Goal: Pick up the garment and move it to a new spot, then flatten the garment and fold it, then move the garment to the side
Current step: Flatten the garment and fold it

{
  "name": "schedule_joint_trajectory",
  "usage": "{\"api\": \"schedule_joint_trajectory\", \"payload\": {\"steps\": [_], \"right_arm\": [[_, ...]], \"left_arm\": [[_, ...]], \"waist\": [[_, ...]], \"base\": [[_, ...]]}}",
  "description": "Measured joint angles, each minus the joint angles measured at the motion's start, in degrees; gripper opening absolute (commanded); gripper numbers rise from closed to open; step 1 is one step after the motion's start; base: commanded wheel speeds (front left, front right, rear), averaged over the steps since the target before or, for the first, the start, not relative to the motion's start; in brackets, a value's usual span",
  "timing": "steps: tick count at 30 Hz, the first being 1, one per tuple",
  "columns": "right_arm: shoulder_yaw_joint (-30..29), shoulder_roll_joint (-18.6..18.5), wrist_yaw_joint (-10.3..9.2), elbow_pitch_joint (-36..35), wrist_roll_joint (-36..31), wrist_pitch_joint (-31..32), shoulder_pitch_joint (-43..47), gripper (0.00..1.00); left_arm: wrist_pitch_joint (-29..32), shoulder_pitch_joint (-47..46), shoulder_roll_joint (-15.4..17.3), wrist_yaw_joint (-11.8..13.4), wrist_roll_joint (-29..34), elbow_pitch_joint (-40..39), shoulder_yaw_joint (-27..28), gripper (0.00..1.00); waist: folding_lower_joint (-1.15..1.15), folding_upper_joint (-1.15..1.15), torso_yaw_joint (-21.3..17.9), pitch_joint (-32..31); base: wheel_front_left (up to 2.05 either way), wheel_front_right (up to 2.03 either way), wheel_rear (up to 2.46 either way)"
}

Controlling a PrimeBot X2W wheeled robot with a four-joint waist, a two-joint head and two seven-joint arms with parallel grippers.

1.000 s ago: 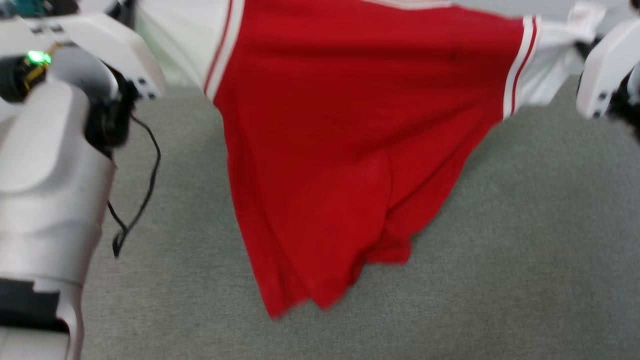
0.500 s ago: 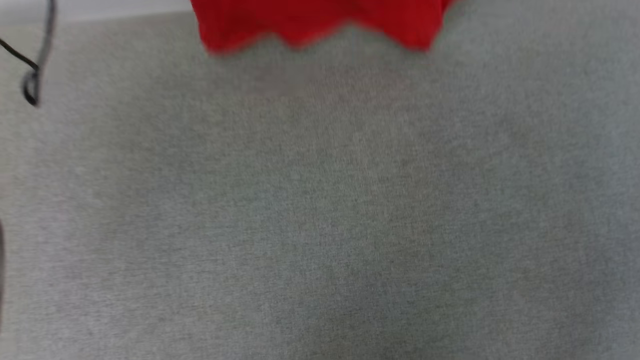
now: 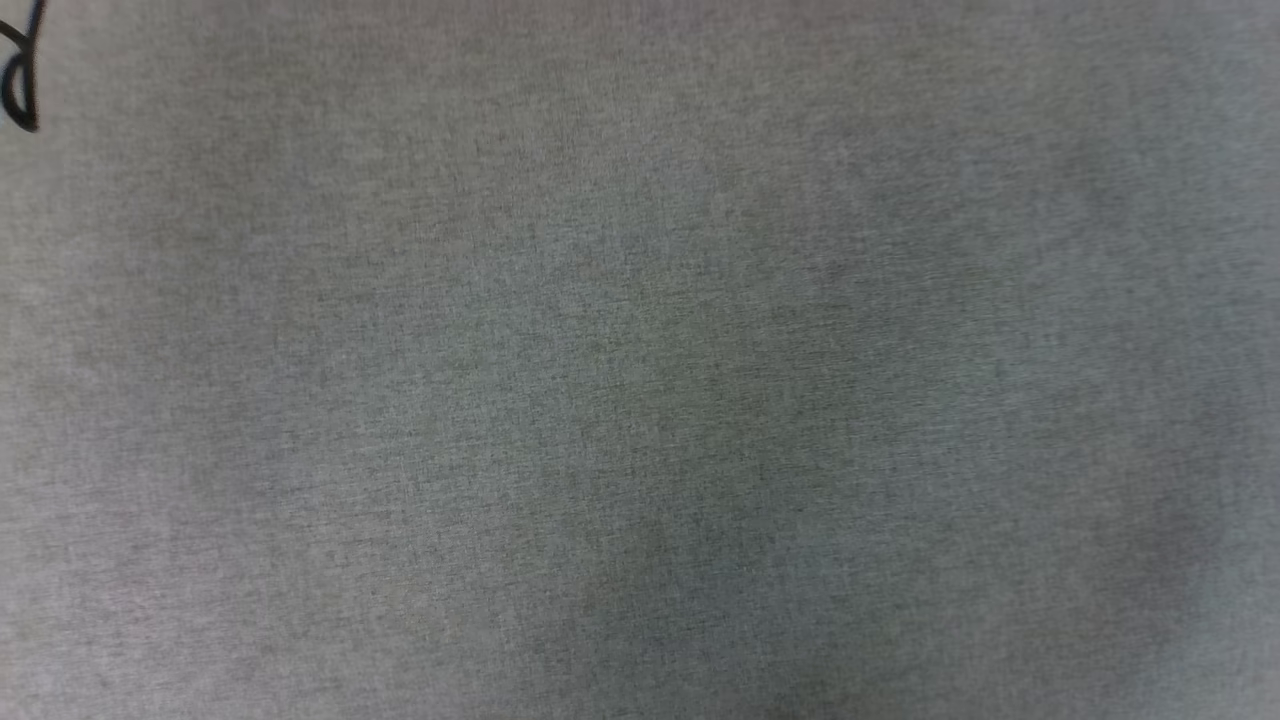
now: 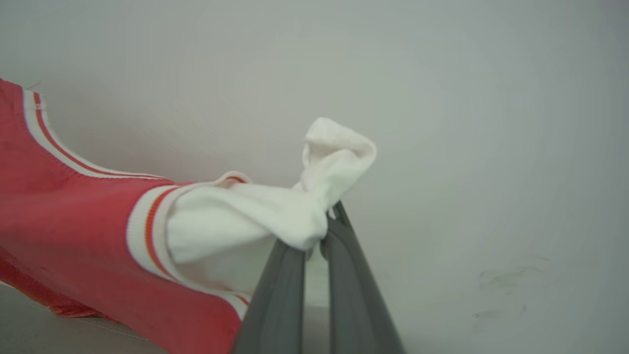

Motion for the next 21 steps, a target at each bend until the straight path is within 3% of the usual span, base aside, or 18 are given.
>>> {"api": "schedule_joint_trajectory", "payload": {"steps": [12, 21], "right_arm": [[8.27, -1.65, 0.0, -0.14, 7.32, -2.13, 5.27, 0.0], [12.5, -5.95, -0.01, -7.1, 14.6, -4.48, 24.03, 0.0]], "left_arm": [[-2.56, 7.03, -1.79, -2.49, -2.55, 3.24, 0.35, 0.0], [-3.99, 26.3, -2.01, -2.83, -5.76, -2.37, 3.28, 0.0]], "waist": [[0.0, 0.0, 1.31, 0.87], [-0.01, 0.0, 2.08, -5.38]], "base": [[0.0, 0.0, 0.0], [0.0, 0.0, 0.0]]}}
